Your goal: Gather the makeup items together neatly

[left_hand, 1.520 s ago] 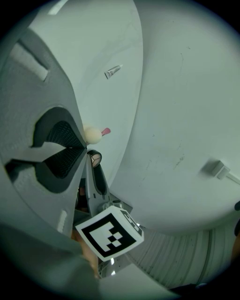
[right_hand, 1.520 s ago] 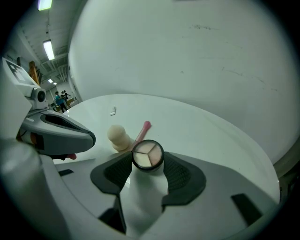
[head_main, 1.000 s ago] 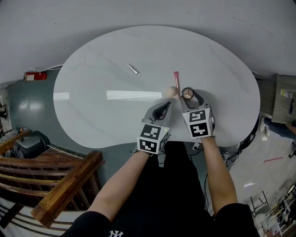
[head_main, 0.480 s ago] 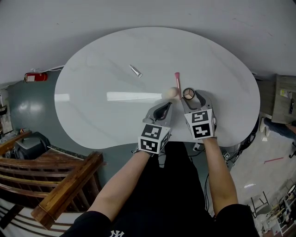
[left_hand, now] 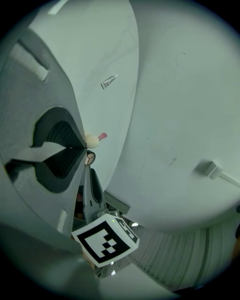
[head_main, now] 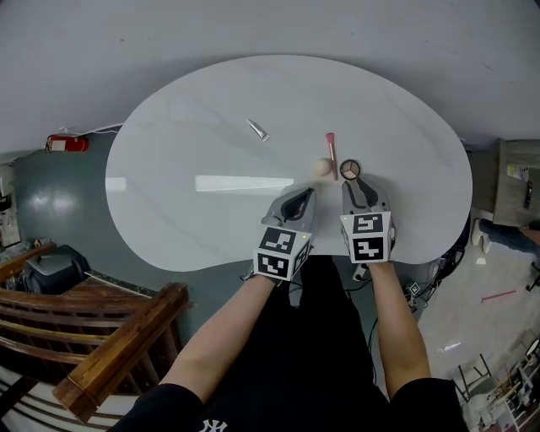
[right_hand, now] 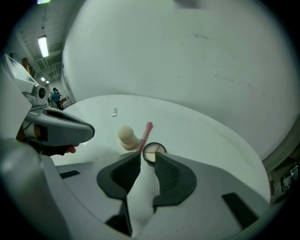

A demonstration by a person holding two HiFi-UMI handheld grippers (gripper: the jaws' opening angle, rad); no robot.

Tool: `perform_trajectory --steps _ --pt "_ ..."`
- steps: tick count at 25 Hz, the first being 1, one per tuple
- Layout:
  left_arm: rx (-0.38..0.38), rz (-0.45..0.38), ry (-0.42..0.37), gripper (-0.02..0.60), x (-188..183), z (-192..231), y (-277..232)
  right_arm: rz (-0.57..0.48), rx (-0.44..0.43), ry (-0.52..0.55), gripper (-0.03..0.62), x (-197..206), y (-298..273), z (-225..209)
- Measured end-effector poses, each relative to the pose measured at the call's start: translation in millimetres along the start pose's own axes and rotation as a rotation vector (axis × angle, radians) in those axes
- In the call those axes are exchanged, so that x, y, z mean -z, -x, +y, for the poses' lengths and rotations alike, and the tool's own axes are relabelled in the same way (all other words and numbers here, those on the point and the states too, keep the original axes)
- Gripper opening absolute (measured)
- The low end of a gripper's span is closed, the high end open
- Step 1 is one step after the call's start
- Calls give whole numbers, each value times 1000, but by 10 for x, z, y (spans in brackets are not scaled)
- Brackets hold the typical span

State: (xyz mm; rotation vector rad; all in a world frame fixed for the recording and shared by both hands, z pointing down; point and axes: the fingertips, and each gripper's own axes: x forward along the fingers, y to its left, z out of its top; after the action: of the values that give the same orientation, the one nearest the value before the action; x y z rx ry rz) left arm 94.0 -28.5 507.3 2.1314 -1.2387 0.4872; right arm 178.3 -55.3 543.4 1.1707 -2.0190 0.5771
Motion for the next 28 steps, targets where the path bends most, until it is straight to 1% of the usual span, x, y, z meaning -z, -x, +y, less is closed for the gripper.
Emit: perform_trajectory --steps 3,9,17,25,28 --pt "1 -15 -3 9 -18 19 116 -27 0 -6 78 -57 97 116" --pt "-5 -54 -10 9 -65 88 424 -68 -18 27 38 -204 272 482" --pt "-30 -98 -7 9 -72 270 863 -100 -57 75 23 -355 424 1025" --pt "-53 -146 6 9 -109 475 1221 -124 -80 135 17 -520 485 1465" --pt "-61 -160 9 9 -113 557 1358 -136 -106 146 15 -583 508 1657"
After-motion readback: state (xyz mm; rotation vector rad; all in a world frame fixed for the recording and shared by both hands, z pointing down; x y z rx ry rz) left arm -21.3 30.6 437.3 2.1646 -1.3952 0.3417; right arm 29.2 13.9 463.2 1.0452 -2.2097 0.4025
